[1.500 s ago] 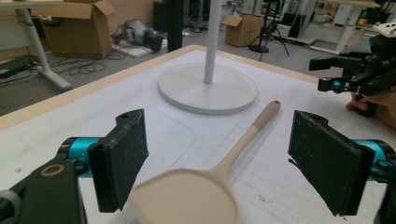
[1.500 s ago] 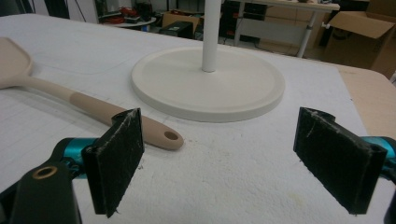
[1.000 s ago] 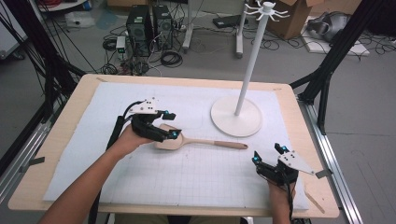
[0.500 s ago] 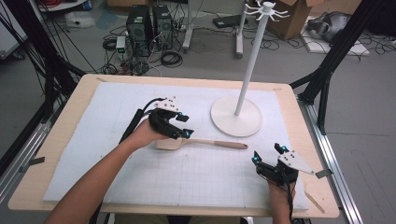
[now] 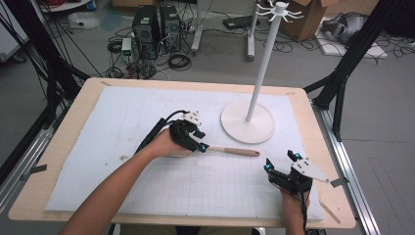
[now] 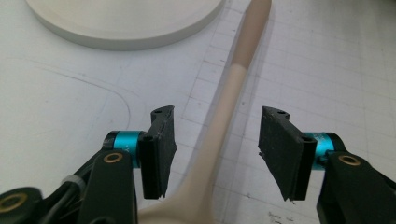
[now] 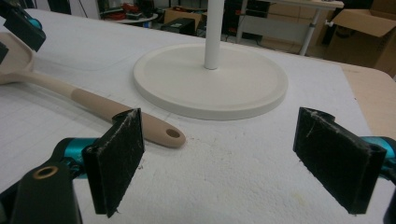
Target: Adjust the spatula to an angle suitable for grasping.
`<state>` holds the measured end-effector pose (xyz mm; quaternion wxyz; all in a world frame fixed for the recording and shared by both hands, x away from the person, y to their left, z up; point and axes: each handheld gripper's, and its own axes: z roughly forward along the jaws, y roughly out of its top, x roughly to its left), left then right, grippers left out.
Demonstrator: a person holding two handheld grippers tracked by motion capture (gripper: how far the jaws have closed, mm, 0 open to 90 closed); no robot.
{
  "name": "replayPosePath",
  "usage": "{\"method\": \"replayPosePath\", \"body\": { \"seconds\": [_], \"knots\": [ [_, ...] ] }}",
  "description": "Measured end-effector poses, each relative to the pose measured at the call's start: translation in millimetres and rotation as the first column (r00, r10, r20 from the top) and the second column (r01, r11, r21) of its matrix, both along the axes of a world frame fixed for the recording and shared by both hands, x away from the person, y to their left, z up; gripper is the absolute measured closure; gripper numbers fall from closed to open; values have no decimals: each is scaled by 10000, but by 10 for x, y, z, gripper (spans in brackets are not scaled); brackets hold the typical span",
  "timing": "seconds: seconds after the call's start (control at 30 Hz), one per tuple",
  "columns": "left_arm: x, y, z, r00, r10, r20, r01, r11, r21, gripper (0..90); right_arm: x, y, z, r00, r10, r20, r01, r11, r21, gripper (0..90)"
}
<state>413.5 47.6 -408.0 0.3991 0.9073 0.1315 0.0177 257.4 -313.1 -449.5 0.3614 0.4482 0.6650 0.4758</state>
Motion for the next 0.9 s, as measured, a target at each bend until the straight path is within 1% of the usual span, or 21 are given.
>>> {"method": "replayPosePath", "body": {
  "seconds": [0.13,0.17,0.2,0.27,0.3,0.47,0.53,0.67,0.7,0.77,0.83,0.9],
  "knots": [
    [7,-53,-69,9998,-148,-105,153,9990,420,484,1,0,0,10000,-11,-17,11,10000,22,154],
    [7,-53,-69,9998,-148,-105,153,9990,420,488,1,0,0,10000,-11,-17,11,10000,22,154],
    [6,-70,-86,9998,-185,-98,190,9984,534,488,1,1,0,10000,-13,-15,13,10000,18,154],
    [-7,-117,-123,9989,-432,-167,445,9957,812,537,1,1,0,10000,-16,-13,16,10000,7,154],
    [-10,-130,-135,9985,-531,-131,540,9945,897,556,2,0,0,10000,-23,-16,23,10000,3,154],
    [-9,-149,-171,9982,-603,-69,607,9922,1090,584,1,1,-1,10000,-15,-14,15,10000,11,154],
    [-6,-148,-176,9981,-623,-31,623,9920,1101,589,1,1,-1,10000,-17,-14,17,10000,9,155],
    [-11,-173,-209,9983,-576,122,554,9893,1351,599,1,3,0,10000,-33,-12,33,10000,-4,155],
    [-13,-181,-216,9982,-565,179,533,9877,1469,604,2,3,0,10000,-25,-1,25,10000,-13,155],
    [-14,-185,-216,9982,-562,229,521,9874,1494,611,2,2,-1,10000,-26,7,26,10000,-39,156],
    [-11,-185,-214,9985,-457,312,404,9875,1526,652,3,2,-1,10000,-31,16,31,10000,-38,155],
    [-10,-183,-212,9981,-486,370,423,9871,1541,682,2,0,-1,10000,-26,12,26,10000,-59,155]
  ]
}}
